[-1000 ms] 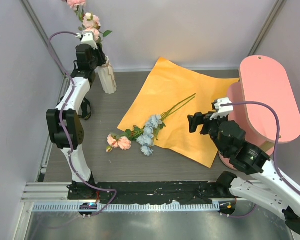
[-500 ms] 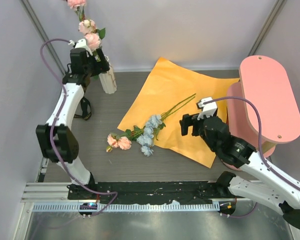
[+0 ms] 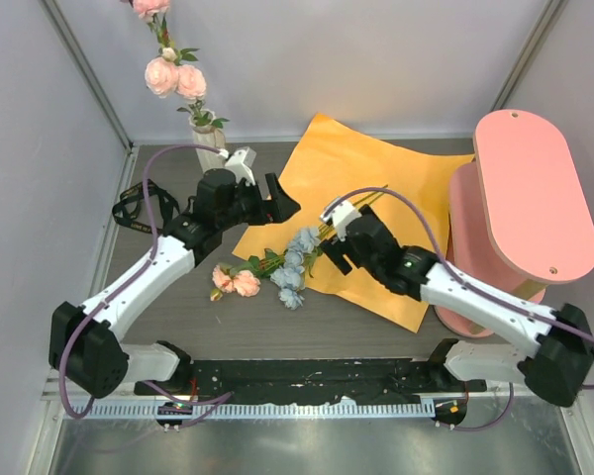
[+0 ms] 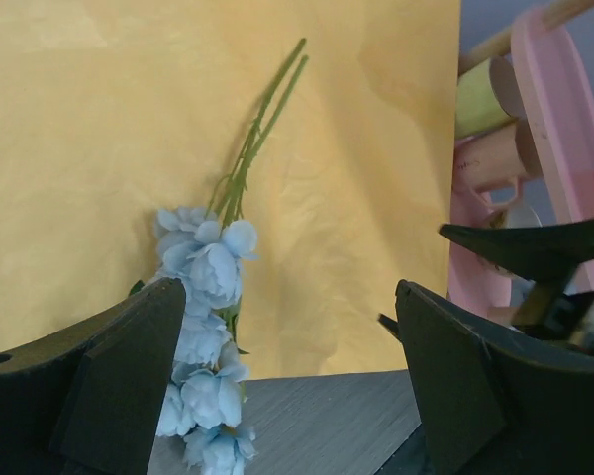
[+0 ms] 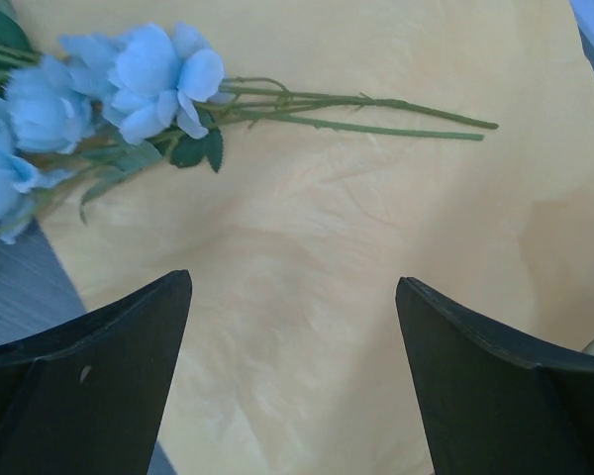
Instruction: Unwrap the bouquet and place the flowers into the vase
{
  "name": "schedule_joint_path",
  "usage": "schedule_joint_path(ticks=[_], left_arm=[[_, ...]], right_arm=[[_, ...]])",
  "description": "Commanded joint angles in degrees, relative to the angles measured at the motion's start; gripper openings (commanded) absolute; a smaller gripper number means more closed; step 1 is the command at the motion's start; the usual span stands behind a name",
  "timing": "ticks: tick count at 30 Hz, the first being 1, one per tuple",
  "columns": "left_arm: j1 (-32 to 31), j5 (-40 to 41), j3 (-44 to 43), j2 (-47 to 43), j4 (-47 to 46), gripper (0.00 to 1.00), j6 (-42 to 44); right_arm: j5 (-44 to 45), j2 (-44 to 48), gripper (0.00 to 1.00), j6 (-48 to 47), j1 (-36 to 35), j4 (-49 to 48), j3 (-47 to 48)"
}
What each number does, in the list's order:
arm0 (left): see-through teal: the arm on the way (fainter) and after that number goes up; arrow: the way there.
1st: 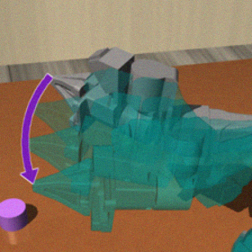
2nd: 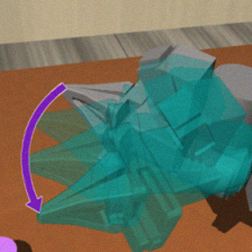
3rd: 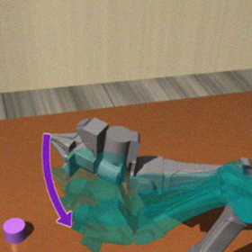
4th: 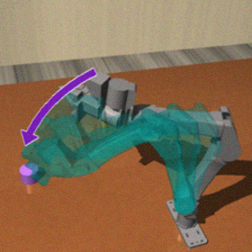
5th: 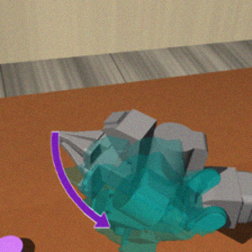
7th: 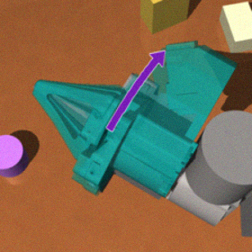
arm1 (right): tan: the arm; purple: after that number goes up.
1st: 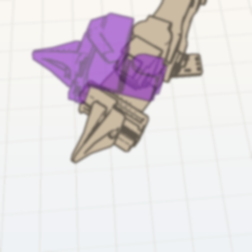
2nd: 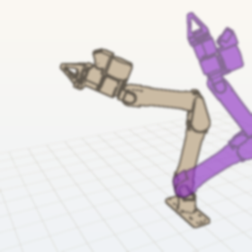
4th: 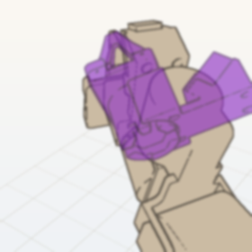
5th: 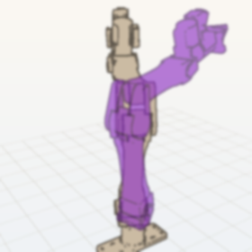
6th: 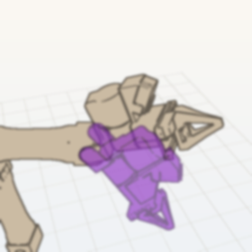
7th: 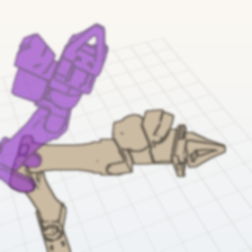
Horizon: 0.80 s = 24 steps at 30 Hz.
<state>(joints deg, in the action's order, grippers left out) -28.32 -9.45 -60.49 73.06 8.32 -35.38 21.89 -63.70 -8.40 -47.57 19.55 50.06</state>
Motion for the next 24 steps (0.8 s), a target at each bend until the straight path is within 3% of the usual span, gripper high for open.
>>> schedule_joint_path(ticks=[1, 6, 10, 14, 18, 24], left_arm=[[-0.34, -7.85, -2.78, 3.05, -6.57, 0.89, -0.31], [-0.16, -11.56, 0.27, 0.34, -6.56, 0.89, -0.31], [1.59, -7.87, -0.77, -2.91, -1.73, 0.91, 6.1], [4.23, -8.47, 0.46, -4.67, -3.03, 0.92, 5.59], [6.43, -12.16, 0.98, -4.33, -4.62, 0.92, 3.04], [9.15, -15.24, 2.39, -5.2, -7.79, 0.92, -0.04]], right_arm=[[7.72, -10.28, 0.87, -17.13, 0.37, -1.62, 4.42], [6.78, -22.58, 0.74, -31.47, 5.55, -3.63, 10.14], [-4.78, -25.32, 0.73, -47.29, 9.85, -12.95, 8.12], [-17.99, -28.31, 0.72, -61.6, 18.98, -22.59, 4.79], [-26.88, -33.06, 0.71, -66.63, 24.09, -24.39, 6.45], [-29.71, -38.95, 0.67, -73.23, 25.16, -29.74, 7.5]])
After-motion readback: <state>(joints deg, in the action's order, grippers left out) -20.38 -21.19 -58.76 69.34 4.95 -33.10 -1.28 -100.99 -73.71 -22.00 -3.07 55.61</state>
